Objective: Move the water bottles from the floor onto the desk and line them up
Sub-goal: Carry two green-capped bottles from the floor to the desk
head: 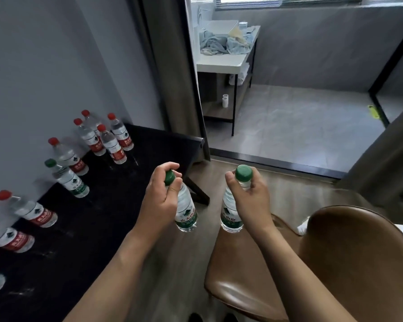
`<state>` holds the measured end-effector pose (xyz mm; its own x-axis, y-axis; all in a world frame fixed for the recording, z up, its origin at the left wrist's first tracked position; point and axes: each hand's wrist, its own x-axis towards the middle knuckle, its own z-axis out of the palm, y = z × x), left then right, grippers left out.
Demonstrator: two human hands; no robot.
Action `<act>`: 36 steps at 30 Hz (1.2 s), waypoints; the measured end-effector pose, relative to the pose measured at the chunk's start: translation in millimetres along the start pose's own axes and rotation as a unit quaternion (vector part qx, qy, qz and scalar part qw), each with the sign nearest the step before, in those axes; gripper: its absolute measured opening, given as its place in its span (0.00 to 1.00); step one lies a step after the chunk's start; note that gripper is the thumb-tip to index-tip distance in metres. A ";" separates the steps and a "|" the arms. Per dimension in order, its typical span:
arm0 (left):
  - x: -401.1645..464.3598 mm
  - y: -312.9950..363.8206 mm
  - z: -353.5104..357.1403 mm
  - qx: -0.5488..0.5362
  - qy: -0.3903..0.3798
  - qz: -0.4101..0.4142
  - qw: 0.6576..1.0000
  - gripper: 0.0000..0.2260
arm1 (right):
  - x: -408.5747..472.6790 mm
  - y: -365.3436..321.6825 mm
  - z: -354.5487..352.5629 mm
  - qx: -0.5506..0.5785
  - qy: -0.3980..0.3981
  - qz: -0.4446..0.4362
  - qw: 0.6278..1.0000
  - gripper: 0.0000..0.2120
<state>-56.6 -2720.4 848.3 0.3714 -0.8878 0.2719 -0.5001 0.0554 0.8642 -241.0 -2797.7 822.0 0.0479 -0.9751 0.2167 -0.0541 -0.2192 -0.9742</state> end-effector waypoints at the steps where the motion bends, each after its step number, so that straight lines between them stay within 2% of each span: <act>1: 4.4 -4.4 -1.5 -0.002 0.004 -0.007 1.000 0.12 | 5.1 3.2 6.1 -0.004 -0.007 0.002 1.000 0.08; 11: 24.9 -60.8 -75.6 0.008 0.060 -0.051 0.997 0.12 | 31.2 6.9 115.6 -0.015 -0.094 -0.009 0.995 0.09; 18: 18.0 -106.1 -156.2 0.037 0.157 -0.066 0.985 0.12 | 29.0 -13.7 226.7 0.022 -0.198 -0.033 0.979 0.09; 26: -15.0 -139.0 -224.3 0.099 0.280 -0.090 0.951 0.11 | -0.4 -17.5 339.6 0.059 -0.340 -0.025 0.938 0.08; 32: -25.1 -167.3 -244.1 0.112 0.310 -0.146 0.933 0.09 | -3.4 -2.7 401.1 0.064 -0.431 -0.002 0.900 0.07; 36: -3.3 -192.9 -246.2 0.114 0.306 -0.169 0.930 0.09 | 18.2 15.1 440.6 0.054 -0.440 0.009 0.896 0.06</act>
<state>231.3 -2615.6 785.0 0.8780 -0.4067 0.2523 -0.4017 -0.3398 0.8504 198.5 -2803.4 783.3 0.8189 -0.5625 0.1138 0.0324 -0.1526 -0.9878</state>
